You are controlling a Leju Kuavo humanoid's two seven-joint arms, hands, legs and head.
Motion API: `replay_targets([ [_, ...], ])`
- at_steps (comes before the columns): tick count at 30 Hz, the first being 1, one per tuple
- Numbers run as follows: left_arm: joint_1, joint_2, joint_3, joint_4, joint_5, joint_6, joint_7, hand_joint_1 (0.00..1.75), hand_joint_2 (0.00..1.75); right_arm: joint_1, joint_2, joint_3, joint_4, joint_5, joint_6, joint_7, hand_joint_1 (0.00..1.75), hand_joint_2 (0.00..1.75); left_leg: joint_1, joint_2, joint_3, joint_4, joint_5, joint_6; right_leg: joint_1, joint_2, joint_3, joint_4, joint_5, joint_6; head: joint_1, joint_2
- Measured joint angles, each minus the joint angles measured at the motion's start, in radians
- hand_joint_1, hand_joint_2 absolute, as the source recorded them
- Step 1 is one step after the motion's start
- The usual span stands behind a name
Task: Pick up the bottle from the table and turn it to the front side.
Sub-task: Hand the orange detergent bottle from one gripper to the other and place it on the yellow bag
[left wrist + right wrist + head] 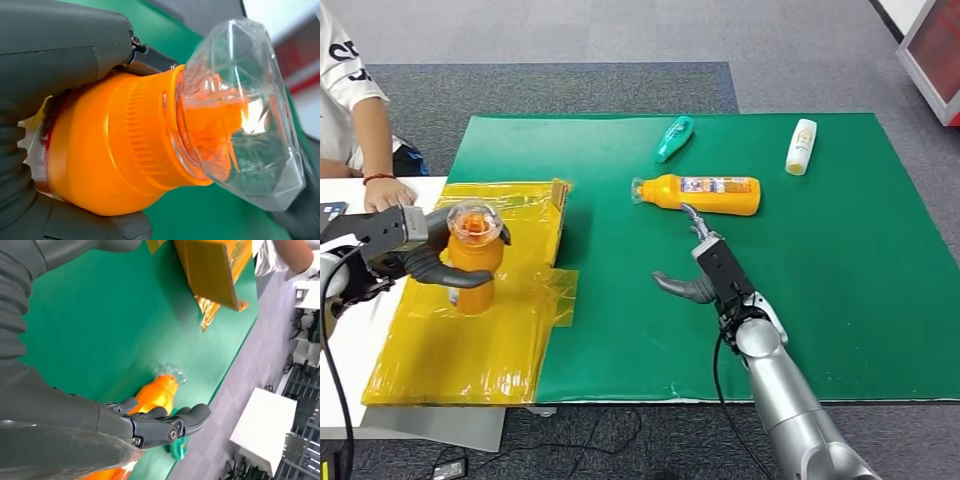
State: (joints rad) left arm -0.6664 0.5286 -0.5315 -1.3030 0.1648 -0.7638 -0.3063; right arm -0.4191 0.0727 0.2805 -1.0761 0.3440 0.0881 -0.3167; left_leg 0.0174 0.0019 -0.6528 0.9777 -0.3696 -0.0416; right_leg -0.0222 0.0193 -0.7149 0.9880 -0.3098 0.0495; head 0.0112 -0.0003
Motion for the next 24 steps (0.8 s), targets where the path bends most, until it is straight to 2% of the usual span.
replay_targets([
  [4, -0.001, 0.046, -0.038, 0.009, 0.078, -0.079, -0.031, 1.75, 1.75, -0.020, 0.010, 0.023, 0.019, -0.012, 0.006, -0.006, 0.00, 1.75, 0.000, 0.000, 0.000, 0.000, 0.000, 0.000, 0.000, 0.000, 0.000, 0.000, 0.000, 0.000, 0.000, 0.000],
  [8, -0.001, 0.081, -0.066, 0.020, 0.088, -0.089, -0.036, 1.75, 1.75, -0.034, 0.016, 0.044, 0.031, -0.018, 0.008, -0.009, 0.00, 1.75, 0.000, 0.000, 0.000, 0.000, 0.000, 0.000, 0.000, 0.000, 0.000, 0.000, 0.000, 0.000, 0.000, 0.000],
  [17, -0.020, 0.116, -0.119, 0.034, 0.045, -0.042, 0.000, 1.75, 1.75, -0.042, 0.017, 0.067, 0.048, -0.032, 0.001, -0.009, 0.00, 1.75, 0.000, 0.000, 0.000, 0.000, 0.000, 0.000, 0.000, 0.000, 0.000, 0.000, 0.001, -0.001, 0.000, 0.000],
  [24, -0.098, 0.117, -0.185, 0.073, -0.035, 0.034, 0.077, 1.75, 1.75, -0.040, 0.018, 0.069, 0.062, -0.031, -0.009, -0.009, 0.00, 1.75, 0.000, 0.000, 0.000, 0.000, 0.000, 0.000, 0.000, 0.000, 0.000, 0.000, 0.001, -0.001, 0.000, 0.000],
])
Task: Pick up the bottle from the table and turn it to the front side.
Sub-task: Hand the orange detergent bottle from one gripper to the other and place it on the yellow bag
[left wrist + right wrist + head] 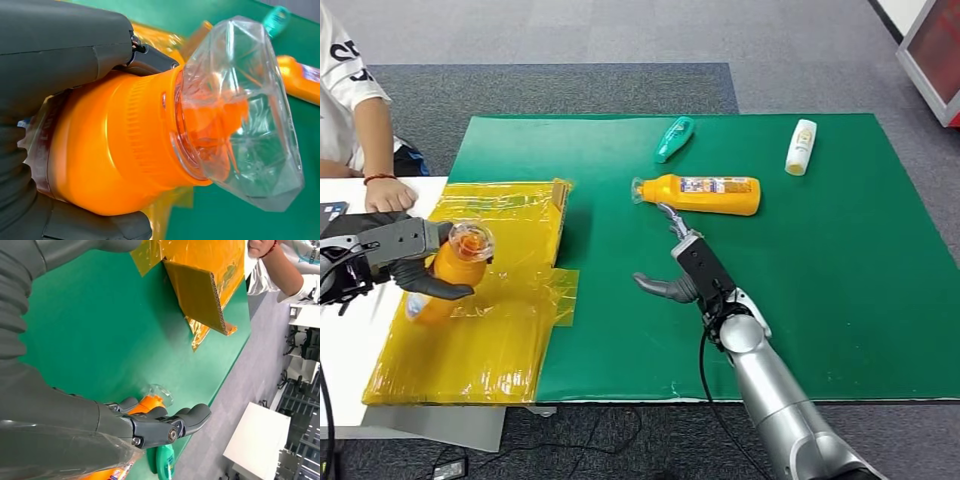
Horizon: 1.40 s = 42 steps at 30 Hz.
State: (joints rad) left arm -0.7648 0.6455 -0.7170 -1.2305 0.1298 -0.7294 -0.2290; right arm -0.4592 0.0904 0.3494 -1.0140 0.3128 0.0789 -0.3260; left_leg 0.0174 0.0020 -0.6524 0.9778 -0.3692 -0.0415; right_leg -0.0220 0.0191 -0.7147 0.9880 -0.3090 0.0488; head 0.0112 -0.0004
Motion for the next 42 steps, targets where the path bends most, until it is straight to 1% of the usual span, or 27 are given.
replay_targets([
  [3, -0.039, -0.003, -0.028, 0.021, -0.017, 0.013, 0.012, 1.75, 1.75, 0.000, 0.000, 0.000, 0.003, 0.000, -0.003, 0.000, 0.00, 1.75, 0.000, 0.000, 0.000, 0.000, 0.000, 0.000, 0.000, 0.000, 0.000, 0.000, 0.000, 0.000, 0.000, 0.000],
  [7, -0.068, -0.004, -0.063, 0.036, -0.035, 0.022, 0.012, 1.75, 1.75, 0.000, 0.000, 0.000, 0.006, 0.000, -0.006, 0.000, 0.00, 1.75, 0.000, 0.000, 0.000, 0.000, 0.000, 0.000, 0.000, 0.000, 0.000, 0.000, 0.000, 0.000, 0.000, 0.000],
  [17, -0.080, 0.014, -0.128, 0.041, -0.068, 0.041, -0.008, 1.75, 1.75, 0.006, 0.000, 0.001, 0.010, 0.000, -0.005, 0.000, 0.00, 1.75, 0.000, 0.000, 0.000, 0.000, 0.000, 0.000, 0.000, 0.000, 0.000, 0.000, 0.000, 0.000, 0.000, 0.000],
  [22, -0.095, 0.015, -0.131, 0.081, -0.065, 0.070, -0.019, 1.75, 1.75, 0.002, 0.000, 0.012, 0.010, 0.000, 0.006, 0.000, 0.00, 1.75, 0.000, 0.000, 0.000, 0.000, 0.000, 0.000, 0.000, 0.000, 0.000, 0.000, 0.000, 0.000, 0.000, 0.000],
  [30, -0.113, 0.008, -0.126, 0.159, -0.069, 0.089, -0.037, 1.75, 1.75, -0.012, 0.002, 0.032, 0.010, -0.001, 0.008, 0.000, 0.00, 1.75, 0.000, 0.000, 0.000, 0.000, 0.000, 0.000, 0.000, 0.000, 0.000, 0.000, 0.000, -0.001, 0.000, 0.000],
  [42, -0.107, 0.003, -0.121, 0.192, -0.082, 0.105, -0.046, 1.75, 1.75, -0.011, 0.002, 0.041, 0.010, -0.002, 0.007, 0.000, 0.00, 1.75, 0.000, 0.000, 0.000, 0.000, 0.000, 0.000, 0.000, 0.000, 0.000, 0.000, 0.000, -0.001, 0.000, 0.000],
])
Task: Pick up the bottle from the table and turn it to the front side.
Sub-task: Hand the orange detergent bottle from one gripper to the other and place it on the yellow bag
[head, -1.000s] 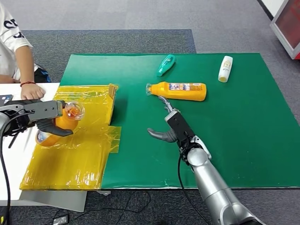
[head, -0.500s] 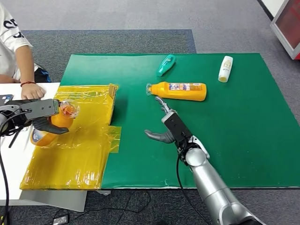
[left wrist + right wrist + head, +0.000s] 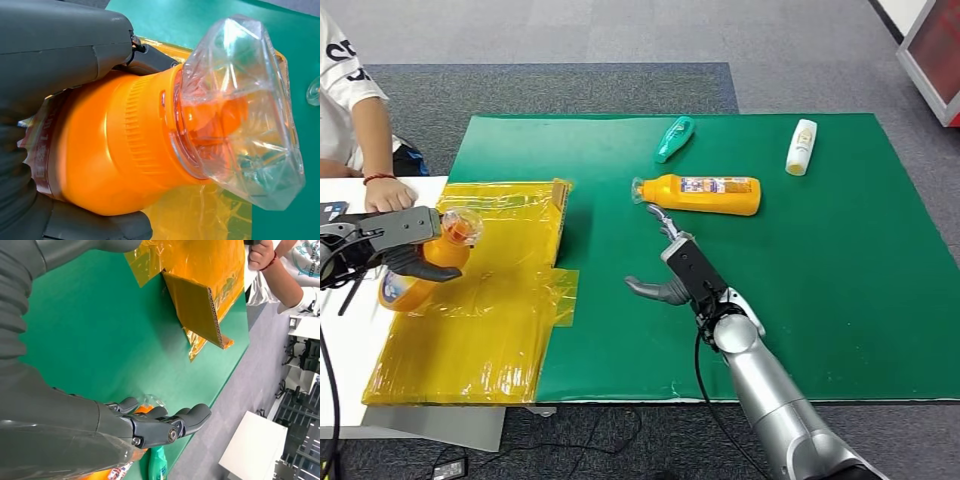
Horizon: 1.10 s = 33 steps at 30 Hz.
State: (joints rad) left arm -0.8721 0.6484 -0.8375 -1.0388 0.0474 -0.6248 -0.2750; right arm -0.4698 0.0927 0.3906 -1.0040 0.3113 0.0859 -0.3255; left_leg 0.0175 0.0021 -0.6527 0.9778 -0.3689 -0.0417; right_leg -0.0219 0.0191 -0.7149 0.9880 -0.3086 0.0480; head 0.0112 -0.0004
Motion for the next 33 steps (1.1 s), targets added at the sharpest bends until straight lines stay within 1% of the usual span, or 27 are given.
replay_targets([
  [4, 0.001, -0.005, 0.011, 0.001, -0.012, 0.011, -0.004, 1.75, 1.75, 0.000, 0.000, 0.005, 0.000, 0.000, -0.001, 0.000, 0.00, 1.75, 0.000, 0.000, 0.000, 0.000, 0.000, 0.000, 0.000, 0.000, 0.000, 0.000, 0.000, 0.000, 0.000, 0.000],
  [7, -0.003, -0.019, 0.028, 0.010, -0.023, 0.019, -0.009, 1.75, 1.75, 0.000, 0.000, 0.010, 0.001, 0.000, -0.001, 0.000, 0.00, 1.75, 0.000, 0.000, 0.000, 0.000, 0.000, 0.000, 0.000, 0.000, 0.000, 0.000, 0.000, 0.000, 0.000, 0.000],
  [15, -0.002, -0.100, 0.061, 0.029, -0.063, 0.050, -0.024, 1.75, 1.75, 0.002, 0.008, 0.017, 0.009, -0.001, -0.003, 0.001, 0.00, 1.75, -0.001, 0.000, 0.000, 0.000, 0.000, 0.000, -0.001, 0.000, 0.000, 0.000, 0.001, 0.000, 0.000, 0.000],
  [21, 0.008, -0.142, 0.077, 0.029, -0.073, 0.057, -0.028, 1.75, 1.75, 0.005, 0.010, 0.017, 0.012, -0.001, -0.006, 0.001, 0.00, 1.75, 0.000, 0.000, 0.001, 0.000, 0.000, 0.000, -0.001, 0.000, 0.000, 0.000, 0.000, 0.000, 0.000, 0.000],
  [27, 0.029, -0.170, 0.098, 0.028, -0.080, 0.059, -0.040, 1.75, 1.75, 0.008, 0.011, 0.017, 0.013, -0.001, -0.006, 0.002, 0.00, 1.75, -0.001, 0.000, 0.001, 0.000, 0.000, 0.000, -0.001, 0.000, 0.001, 0.000, 0.000, 0.000, 0.000, 0.000],
  [33, 0.055, -0.184, 0.119, 0.012, -0.077, 0.041, -0.057, 1.75, 1.75, 0.010, 0.012, 0.017, 0.013, -0.001, -0.006, 0.008, 0.00, 1.75, 0.000, 0.000, 0.001, 0.000, 0.000, 0.000, 0.000, 0.000, 0.001, 0.000, 0.000, 0.000, 0.000, 0.000],
])
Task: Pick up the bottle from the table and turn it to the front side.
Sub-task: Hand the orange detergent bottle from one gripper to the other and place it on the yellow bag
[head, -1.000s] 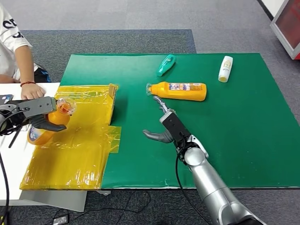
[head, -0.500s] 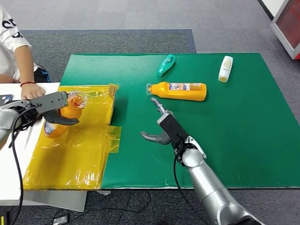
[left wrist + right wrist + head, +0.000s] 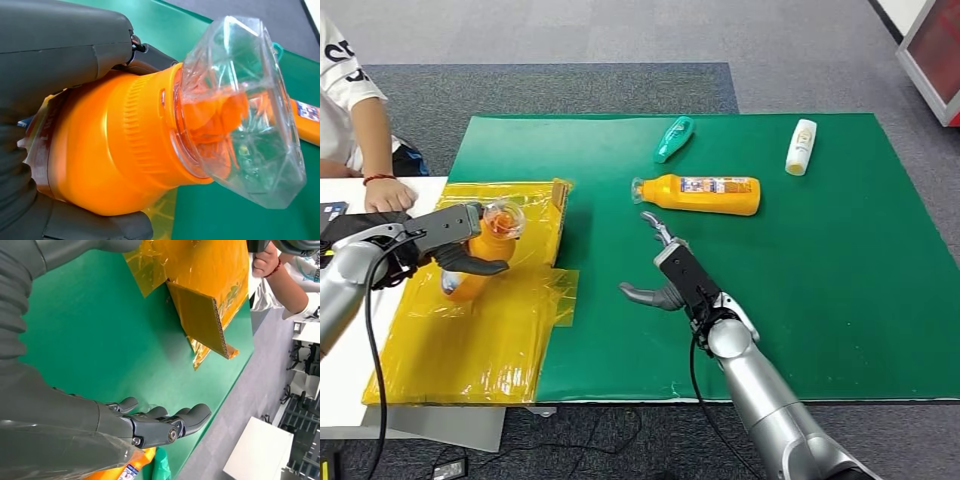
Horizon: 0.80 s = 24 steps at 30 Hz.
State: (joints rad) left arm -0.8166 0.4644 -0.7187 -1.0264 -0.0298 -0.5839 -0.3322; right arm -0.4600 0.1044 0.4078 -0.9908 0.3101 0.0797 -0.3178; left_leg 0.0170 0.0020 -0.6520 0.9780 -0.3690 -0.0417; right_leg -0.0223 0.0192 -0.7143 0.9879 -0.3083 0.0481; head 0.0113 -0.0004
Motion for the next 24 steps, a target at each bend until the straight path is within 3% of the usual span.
replay_targets([
  [9, 0.022, -0.001, 0.012, -0.009, 0.021, -0.060, -0.018, 1.75, 1.75, 0.000, 0.003, 0.012, 0.004, 0.000, 0.004, 0.002, 0.00, 1.75, 0.000, 0.000, 0.000, 0.000, 0.000, 0.000, 0.000, 0.000, 0.000, 0.000, 0.000, 0.000, 0.000, 0.000],
  [24, 0.034, 0.016, 0.012, -0.004, 0.004, -0.059, -0.038, 1.75, 1.75, -0.002, 0.005, 0.022, 0.007, 0.000, 0.005, 0.002, 0.00, 1.75, 0.000, 0.000, 0.000, 0.000, 0.000, 0.000, 0.000, 0.000, 0.000, 0.000, 0.000, 0.000, 0.000, 0.000],
])
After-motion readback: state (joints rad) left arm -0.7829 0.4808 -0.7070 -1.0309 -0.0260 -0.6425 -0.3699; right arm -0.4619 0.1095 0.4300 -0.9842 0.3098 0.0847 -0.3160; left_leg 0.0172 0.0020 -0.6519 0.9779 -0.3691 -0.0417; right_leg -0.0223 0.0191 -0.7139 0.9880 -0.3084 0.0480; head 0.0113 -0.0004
